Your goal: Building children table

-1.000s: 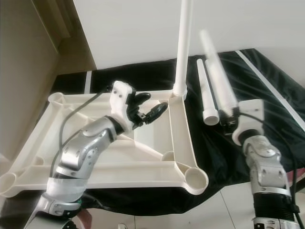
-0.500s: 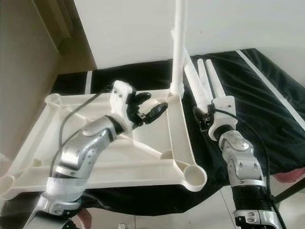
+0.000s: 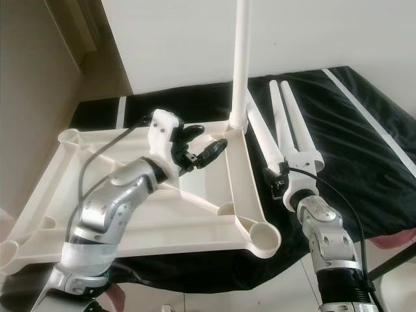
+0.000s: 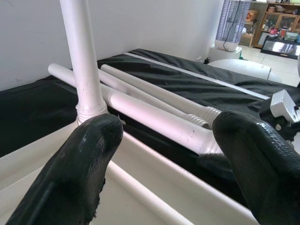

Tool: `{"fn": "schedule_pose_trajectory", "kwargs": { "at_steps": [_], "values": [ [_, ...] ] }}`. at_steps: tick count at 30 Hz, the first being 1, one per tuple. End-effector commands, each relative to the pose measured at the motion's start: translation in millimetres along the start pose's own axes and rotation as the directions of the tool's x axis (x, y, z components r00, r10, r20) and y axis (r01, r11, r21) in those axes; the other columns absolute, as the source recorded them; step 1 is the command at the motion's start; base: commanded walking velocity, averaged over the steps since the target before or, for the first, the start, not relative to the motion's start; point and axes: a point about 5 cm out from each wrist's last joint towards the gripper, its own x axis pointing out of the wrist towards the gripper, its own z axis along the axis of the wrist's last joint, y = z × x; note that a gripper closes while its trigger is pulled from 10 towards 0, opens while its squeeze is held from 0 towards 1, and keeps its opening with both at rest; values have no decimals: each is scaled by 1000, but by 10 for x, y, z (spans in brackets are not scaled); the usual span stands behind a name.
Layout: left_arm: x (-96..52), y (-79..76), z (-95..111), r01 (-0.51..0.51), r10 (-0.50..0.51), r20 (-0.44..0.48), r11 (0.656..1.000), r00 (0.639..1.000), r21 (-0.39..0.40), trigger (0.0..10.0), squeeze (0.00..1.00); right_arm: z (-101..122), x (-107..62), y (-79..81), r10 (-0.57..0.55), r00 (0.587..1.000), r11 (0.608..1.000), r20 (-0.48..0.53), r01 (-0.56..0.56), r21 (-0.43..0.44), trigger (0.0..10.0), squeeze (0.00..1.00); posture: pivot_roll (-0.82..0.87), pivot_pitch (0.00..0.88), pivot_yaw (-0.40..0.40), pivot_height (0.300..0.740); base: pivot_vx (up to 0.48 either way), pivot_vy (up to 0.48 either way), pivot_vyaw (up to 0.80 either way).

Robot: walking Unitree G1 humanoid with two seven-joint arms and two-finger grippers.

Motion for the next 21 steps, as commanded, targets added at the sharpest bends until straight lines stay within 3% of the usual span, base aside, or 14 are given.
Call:
{"fn": "schedule_pose_trajectory", "kwargs": {
  "at_steps": [1, 5, 12, 21],
  "values": [
    [-9, 5, -4, -15, 15, -1, 1000, 1000, 13, 10000, 0, -23, -30, 29, -10, 1000, 1000, -6, 10, 15, 10000, 0, -78, 0, 63, 740, 0, 0, 0],
    [-1, 5, -8, -13, 13, -1, 1000, 1000, 12, 10000, 0, -134, -99, 30, -73, 996, 996, -59, 76, 56, 10000, 0, -81, 0, 64, 740, 0, 0, 0],
    [-3, 22, 8, -11, 11, -3, 1000, 1000, 19, 10000, 0, -142, -256, 133, -113, 992, 989, -53, 117, 92, 10000, 0, -85, 0, 69, 740, 0, 0, 0],
    [-2, 22, 15, -4, 4, -5, 1000, 1000, 20, 10000, 0, -79, -467, 270, -92, 995, 992, -36, 95, 86, 10000, 0, -94, 18, 79, 740, 0, 0, 0]
  ]
}}
